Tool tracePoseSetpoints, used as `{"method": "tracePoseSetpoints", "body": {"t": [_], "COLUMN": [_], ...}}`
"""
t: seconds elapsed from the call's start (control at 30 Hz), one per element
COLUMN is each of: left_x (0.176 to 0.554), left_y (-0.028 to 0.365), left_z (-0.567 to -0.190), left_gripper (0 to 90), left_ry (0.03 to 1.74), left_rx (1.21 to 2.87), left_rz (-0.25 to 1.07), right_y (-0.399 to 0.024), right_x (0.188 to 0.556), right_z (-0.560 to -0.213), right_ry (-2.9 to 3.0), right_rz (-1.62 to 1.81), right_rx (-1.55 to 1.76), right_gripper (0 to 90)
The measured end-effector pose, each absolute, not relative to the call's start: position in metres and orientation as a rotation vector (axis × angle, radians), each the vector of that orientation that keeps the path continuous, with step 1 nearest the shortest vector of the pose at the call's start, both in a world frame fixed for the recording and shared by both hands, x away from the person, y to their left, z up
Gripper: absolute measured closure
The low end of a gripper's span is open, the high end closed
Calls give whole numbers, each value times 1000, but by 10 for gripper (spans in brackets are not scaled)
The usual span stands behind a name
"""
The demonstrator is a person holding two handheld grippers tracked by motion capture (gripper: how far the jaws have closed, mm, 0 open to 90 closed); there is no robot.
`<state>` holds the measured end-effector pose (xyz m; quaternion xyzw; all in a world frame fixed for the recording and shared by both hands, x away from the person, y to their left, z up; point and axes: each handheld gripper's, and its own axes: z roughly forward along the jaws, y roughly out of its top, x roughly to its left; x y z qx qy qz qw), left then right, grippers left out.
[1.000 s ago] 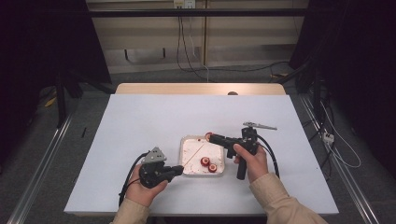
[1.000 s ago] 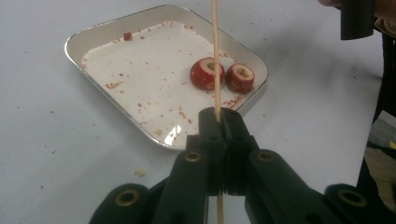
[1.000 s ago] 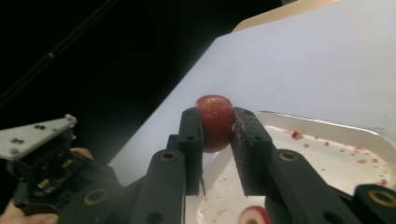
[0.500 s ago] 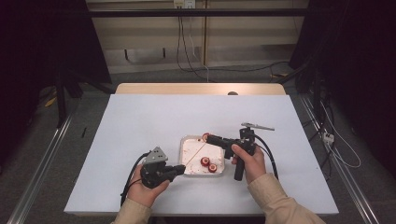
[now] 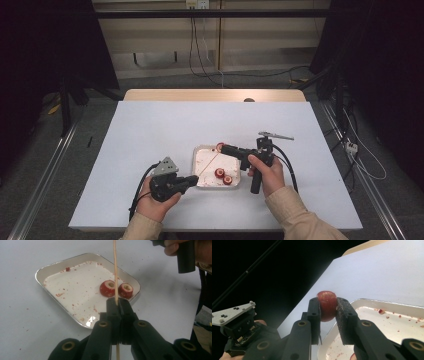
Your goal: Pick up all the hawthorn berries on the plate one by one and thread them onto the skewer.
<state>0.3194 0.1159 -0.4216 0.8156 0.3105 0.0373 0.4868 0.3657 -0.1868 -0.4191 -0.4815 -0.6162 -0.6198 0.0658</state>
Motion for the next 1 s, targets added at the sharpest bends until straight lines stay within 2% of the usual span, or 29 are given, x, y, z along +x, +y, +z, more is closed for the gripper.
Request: {"method": "tracePoseSetpoints", "body": {"t": [0.4,0.6,0.8,1.0], "left_x": [320,320,319,320], "left_y": [116,117,115,115], "left_z": [-422,-422,-422,-423], "left_gripper": [888,888,888,888], "left_ry": [768,770,759,759], "left_rx": [1933,1919,1921,1910], "left_rz": [100,94,83,62], "right_y": [-180,-179,-179,-177], "right_x": [363,363,364,365], "right_z": [-422,-422,-422,-423], "right_ry": [-1827,-1830,-1803,-1760], "right_rz": [-1859,-1864,-1876,-1884], "right_rx": [-1431,-1451,-1458,-1461], "right_gripper": [745,653,669,646]}}
